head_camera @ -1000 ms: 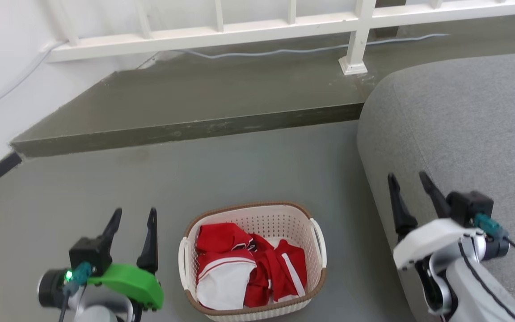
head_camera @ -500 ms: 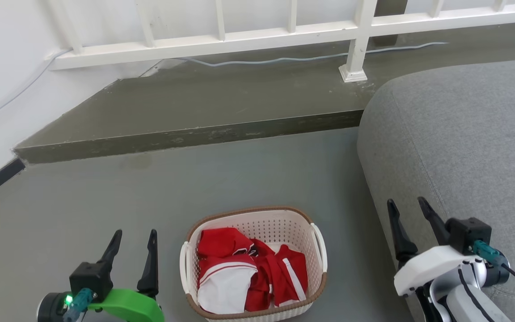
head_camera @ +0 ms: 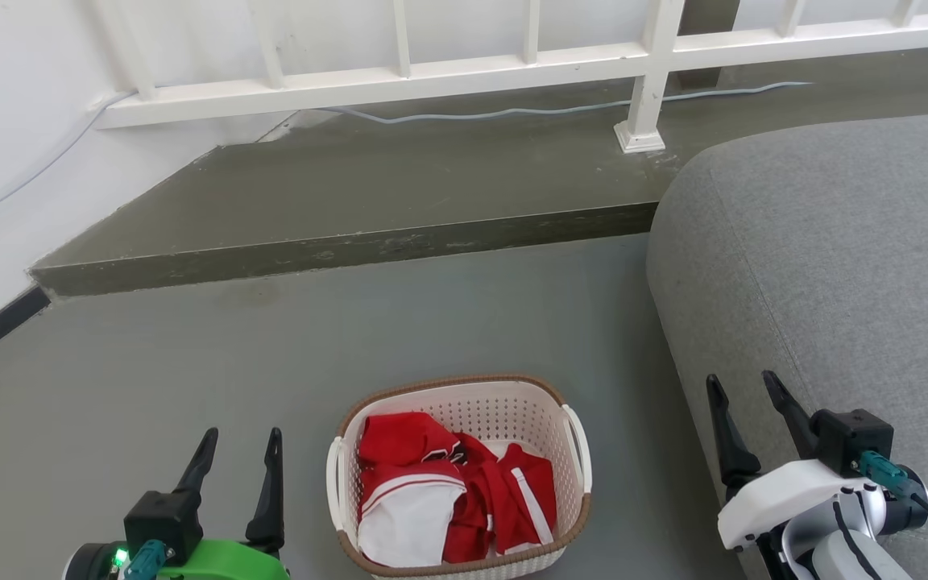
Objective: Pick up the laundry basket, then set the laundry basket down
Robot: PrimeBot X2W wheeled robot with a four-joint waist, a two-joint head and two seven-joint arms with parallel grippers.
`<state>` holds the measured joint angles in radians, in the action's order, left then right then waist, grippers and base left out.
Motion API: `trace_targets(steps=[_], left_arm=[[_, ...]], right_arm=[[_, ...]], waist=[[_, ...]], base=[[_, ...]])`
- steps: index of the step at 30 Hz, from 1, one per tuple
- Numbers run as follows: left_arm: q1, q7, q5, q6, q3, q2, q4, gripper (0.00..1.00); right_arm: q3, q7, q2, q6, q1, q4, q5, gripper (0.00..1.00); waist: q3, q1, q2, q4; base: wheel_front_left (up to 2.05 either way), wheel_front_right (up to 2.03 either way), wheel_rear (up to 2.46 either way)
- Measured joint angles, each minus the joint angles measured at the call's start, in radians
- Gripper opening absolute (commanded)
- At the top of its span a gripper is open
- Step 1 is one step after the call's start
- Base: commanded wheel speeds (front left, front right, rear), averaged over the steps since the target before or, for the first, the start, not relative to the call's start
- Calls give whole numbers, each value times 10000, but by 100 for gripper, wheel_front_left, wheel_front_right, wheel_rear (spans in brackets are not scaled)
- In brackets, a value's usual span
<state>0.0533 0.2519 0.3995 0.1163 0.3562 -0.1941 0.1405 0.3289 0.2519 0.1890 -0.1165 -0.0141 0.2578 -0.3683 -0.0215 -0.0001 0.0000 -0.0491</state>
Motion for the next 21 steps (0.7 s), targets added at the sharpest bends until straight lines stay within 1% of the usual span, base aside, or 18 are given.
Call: trace_targets(steps=[10, 16, 17, 21], left_arm=[[173, -46, -167, 2, -144, 17, -278, 100], [270, -127, -255, 2, -240, 148, -443, 100], [270, -127, -255, 2, -240, 148, -443, 0], [381, -138, -242, -17, -161, 286, -176, 0]], right_arm=[[-52, 0, -6, -13, -168, -94, 104, 100], [-90, 0, -10, -17, -189, -104, 148, 100], [-90, 0, -10, -17, -189, -104, 148, 0], [-38, -6, -140, 17, -384, 134, 119, 0]], waist=[[20, 0, 0, -22], [20, 0, 0, -10], [20, 0, 0, -10], [21, 0, 0, -9]], base=[[0, 0, 0], [0, 0, 0], [0, 0, 0], [0, 0, 0]])
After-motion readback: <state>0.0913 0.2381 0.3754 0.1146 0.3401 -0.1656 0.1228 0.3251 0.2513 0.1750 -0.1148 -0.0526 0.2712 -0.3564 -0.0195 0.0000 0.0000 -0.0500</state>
